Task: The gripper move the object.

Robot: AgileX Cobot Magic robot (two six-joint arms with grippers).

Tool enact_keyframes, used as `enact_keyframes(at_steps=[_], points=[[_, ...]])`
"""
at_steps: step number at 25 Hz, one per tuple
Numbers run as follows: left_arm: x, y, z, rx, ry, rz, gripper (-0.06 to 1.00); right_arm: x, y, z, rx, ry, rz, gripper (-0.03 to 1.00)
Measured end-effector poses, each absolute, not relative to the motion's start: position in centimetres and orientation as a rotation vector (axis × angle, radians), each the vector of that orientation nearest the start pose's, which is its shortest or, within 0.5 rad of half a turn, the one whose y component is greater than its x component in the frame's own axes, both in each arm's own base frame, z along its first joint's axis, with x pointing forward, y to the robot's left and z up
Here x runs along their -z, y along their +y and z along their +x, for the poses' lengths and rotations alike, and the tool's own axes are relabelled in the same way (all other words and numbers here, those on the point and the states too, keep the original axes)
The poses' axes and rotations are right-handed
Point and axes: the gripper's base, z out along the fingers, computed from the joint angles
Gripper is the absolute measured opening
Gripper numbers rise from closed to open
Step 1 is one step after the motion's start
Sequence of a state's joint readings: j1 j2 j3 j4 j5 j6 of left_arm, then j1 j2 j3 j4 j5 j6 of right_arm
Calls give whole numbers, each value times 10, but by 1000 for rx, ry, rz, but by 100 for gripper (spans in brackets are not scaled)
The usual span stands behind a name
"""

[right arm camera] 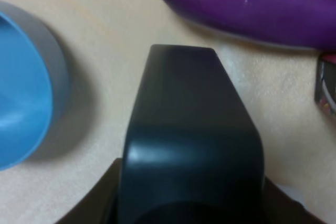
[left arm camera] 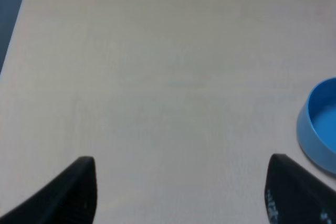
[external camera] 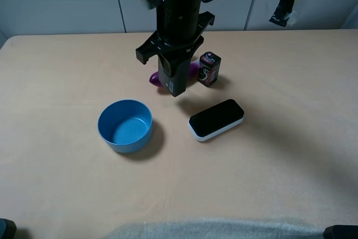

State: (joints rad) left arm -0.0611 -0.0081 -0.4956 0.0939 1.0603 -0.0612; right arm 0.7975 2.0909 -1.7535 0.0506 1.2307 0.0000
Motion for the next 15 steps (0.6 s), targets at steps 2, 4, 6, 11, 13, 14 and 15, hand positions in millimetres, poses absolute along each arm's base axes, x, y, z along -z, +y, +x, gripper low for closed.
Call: enact_keyframes(at_steps=[2, 4, 6, 11, 13, 14, 15], points=[[-276, 8, -5, -35, 2037, -5, 73, -215, 310, 297, -118, 2849, -1175, 30], [-276, 8, -5, -35, 2037, -5, 73, -215, 310, 297, -117, 2851, -1176, 30], [-276, 8, -5, -35, 2037, -5, 73, -215, 310, 297, -117, 2850, -1176, 30], [-276, 8, -5, -35, 2037, -5, 73, -208, 308, 295, -99, 2869, -1184, 30], [-276, 8, -5, -35, 2037, -5, 73, -203, 305, 293, -72, 2881, -1194, 30], [-276, 8, -5, -35, 2037, -5, 73, -201, 303, 293, -53, 2890, -1188, 30], [-276, 8, -5, -35, 2037, -5, 73, -199, 302, 293, -40, 2898, -1185, 30]])
